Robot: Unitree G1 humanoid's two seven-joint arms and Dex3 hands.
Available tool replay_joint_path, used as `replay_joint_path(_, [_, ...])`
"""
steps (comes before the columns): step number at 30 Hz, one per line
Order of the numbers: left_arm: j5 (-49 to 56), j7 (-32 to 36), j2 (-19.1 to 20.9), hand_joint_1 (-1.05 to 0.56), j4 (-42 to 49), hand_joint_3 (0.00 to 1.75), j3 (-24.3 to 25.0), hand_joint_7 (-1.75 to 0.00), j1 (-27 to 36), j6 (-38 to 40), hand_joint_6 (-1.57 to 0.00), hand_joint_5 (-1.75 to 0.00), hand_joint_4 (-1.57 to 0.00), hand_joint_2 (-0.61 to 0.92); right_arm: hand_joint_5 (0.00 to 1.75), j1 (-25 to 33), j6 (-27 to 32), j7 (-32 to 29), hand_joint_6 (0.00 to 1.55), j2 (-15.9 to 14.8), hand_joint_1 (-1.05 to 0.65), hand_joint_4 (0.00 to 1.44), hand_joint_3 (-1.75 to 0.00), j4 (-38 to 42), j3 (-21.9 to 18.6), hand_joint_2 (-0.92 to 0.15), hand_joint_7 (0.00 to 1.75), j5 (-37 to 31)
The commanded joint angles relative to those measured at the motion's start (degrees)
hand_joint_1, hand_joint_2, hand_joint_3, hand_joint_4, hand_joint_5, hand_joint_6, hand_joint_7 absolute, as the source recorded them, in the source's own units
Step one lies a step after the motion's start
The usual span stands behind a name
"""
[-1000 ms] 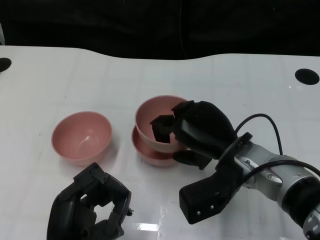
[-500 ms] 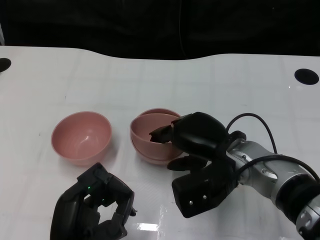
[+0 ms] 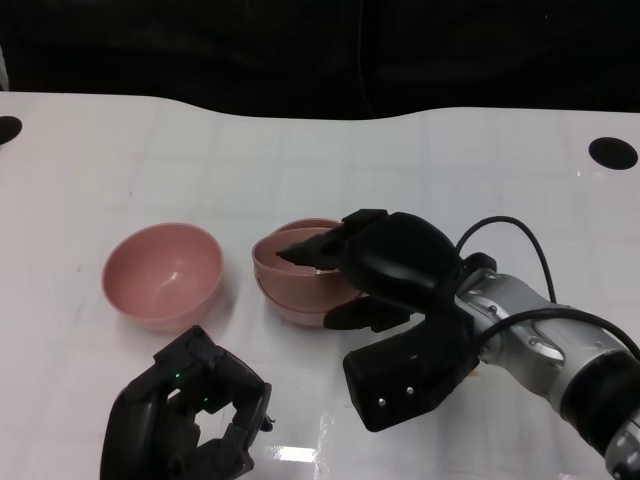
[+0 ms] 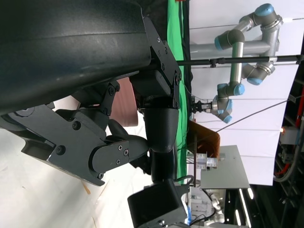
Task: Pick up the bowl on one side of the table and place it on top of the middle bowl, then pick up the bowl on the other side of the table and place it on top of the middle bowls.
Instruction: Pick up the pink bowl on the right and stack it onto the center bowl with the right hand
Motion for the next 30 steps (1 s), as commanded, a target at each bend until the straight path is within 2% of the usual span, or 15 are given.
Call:
replay_joint_path(1, [0.03,0.50,0.64,-0.14,-0.02,0.93,0.48,-1.39,-0.08,-0.18,-0.75,-1.62,-0.77,0.62,0.27,2.55,0.73,-2.46,0.32,-2.48,-0.72,0.23,-0.37,-4.51,-1.44,-0.92,0.00,-0.08])
replay_joint_path(5, [-0.51,0.18,0.81,-0.15,-0.05,0.96,0.57,-1.39,-0.17,0.31,-0.74,-1.63,-0.76,0.60,0.27,5.01,1.08,-3.34,0.31,-4.19,-0.71,0.22,-0.37,-8.75,-1.90,-0.92,0.00,-0.24])
replay_joint_path(11, [-0.54,0.23,1.02,-0.17,-0.05,0.87,0.73,-1.39,0.03,0.35,-0.74,-1.63,-0.76,0.65,0.28,8.72,1.34,-4.23,0.30,-6.08,-0.71,0.20,-0.36,-13.46,-1.91,-0.92,0.00,-1.56])
replay_joint_path(21, [-1.06,-0.07,1.23,-0.19,-0.17,0.69,0.56,-1.39,0.17,0.19,-0.74,-1.64,-0.76,0.74,0.29,11.90,1.00,-3.84,0.27,-6.88,-0.72,0.15,-0.38,-14.37,-1.02,-0.92,0.00,-3.19])
replay_joint_path(25, [-0.80,0.15,1.24,-0.18,-0.30,0.68,0.58,-1.39,0.21,0.29,-0.74,-1.63,-0.76,0.74,0.30,12.46,1.28,-3.85,0.27,-6.85,-0.72,0.15,-0.38,-13.93,-0.41,-0.92,0.00,-3.76])
replay_joint_path(30, [-1.40,-0.30,1.36,-0.17,-0.37,0.78,0.52,-1.38,0.28,0.49,-0.74,-1.63,-0.76,0.70,0.31,12.39,1.68,-3.81,0.28,-6.22,-0.71,0.15,-0.37,-13.23,-0.20,-0.92,0.01,-3.79])
